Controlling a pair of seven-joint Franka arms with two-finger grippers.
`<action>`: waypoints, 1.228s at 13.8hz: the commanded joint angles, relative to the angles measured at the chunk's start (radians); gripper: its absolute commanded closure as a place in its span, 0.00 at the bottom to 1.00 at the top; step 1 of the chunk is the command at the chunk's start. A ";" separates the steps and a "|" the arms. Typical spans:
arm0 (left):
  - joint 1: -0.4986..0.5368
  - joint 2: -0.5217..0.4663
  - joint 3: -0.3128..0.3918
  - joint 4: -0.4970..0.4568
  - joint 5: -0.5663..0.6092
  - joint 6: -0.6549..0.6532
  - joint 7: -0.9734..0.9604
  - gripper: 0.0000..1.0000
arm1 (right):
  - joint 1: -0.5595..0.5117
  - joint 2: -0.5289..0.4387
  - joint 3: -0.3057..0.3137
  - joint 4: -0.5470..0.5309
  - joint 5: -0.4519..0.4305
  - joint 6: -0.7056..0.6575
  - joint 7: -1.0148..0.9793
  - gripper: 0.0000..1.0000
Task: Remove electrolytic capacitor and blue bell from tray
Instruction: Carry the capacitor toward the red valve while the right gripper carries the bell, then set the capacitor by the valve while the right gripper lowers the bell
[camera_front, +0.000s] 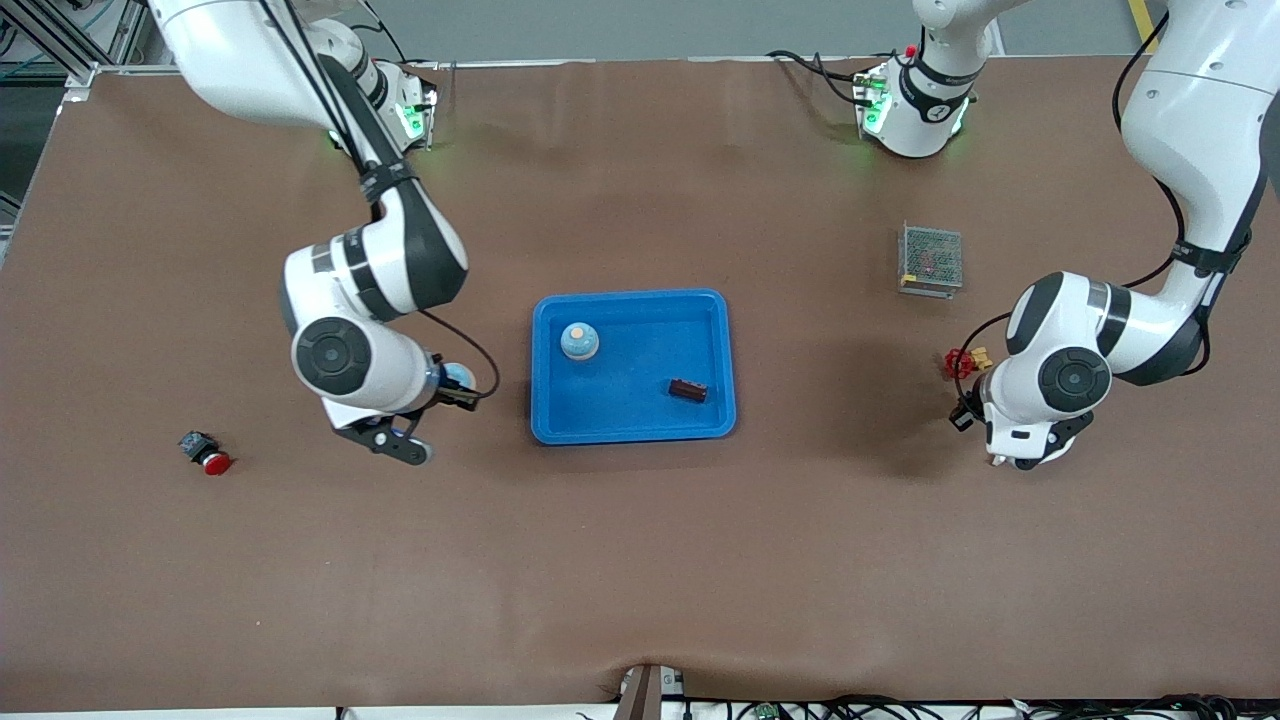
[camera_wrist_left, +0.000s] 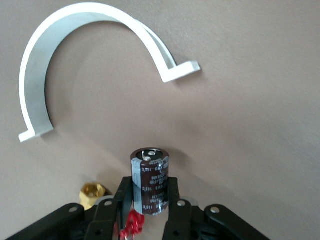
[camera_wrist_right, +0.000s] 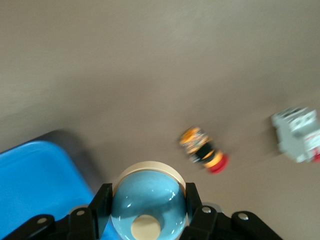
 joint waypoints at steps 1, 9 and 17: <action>0.008 0.027 -0.008 0.006 0.044 0.030 0.008 1.00 | -0.097 -0.084 0.018 -0.147 -0.025 0.108 -0.168 1.00; 0.023 0.025 -0.032 0.024 0.034 0.033 -0.015 0.00 | -0.212 -0.096 0.018 -0.416 -0.018 0.526 -0.385 1.00; 0.002 0.011 -0.187 0.058 -0.062 0.021 -0.225 0.00 | -0.258 -0.051 0.018 -0.430 -0.016 0.572 -0.459 1.00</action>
